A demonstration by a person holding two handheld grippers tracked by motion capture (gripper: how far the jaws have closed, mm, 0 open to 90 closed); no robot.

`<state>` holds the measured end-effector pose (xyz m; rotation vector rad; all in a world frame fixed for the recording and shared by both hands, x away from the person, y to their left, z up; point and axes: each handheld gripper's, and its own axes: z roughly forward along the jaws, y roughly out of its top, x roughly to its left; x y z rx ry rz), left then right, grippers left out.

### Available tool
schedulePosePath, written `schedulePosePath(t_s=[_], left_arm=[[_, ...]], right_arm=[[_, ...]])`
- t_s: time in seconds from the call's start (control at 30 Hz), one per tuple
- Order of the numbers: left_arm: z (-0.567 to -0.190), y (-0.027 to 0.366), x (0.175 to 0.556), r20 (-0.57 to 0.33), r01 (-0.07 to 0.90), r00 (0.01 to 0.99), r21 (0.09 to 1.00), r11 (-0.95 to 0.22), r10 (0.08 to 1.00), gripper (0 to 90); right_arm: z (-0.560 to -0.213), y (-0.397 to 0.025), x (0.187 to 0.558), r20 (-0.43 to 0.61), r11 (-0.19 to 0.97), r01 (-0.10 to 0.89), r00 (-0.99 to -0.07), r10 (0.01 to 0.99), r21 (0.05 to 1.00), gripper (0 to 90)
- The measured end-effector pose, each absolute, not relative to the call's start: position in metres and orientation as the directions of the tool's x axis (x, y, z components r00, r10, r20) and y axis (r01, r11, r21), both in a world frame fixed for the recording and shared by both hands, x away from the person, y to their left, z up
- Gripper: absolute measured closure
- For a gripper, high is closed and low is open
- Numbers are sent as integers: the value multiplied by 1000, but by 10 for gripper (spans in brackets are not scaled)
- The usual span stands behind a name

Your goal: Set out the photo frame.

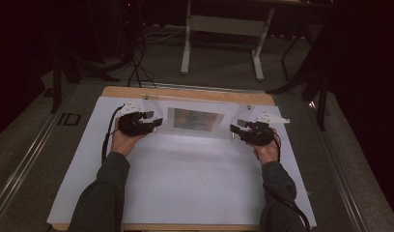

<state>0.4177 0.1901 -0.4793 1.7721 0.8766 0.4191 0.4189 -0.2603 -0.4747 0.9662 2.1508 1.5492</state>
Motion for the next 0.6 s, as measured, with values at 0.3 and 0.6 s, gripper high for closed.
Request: schedulePosePath(t_s=[0.3,0.6], left_arm=[[-477,183,419,-124,368,627,917,-152,769,424],[-475,179,413,-159,373,629,920,-116,761,480]], right_arm=[[-473,-258,422,123,170,340,-693,711,925,509],[-470,-266,420,167,119,358,-671,723,926,536]])
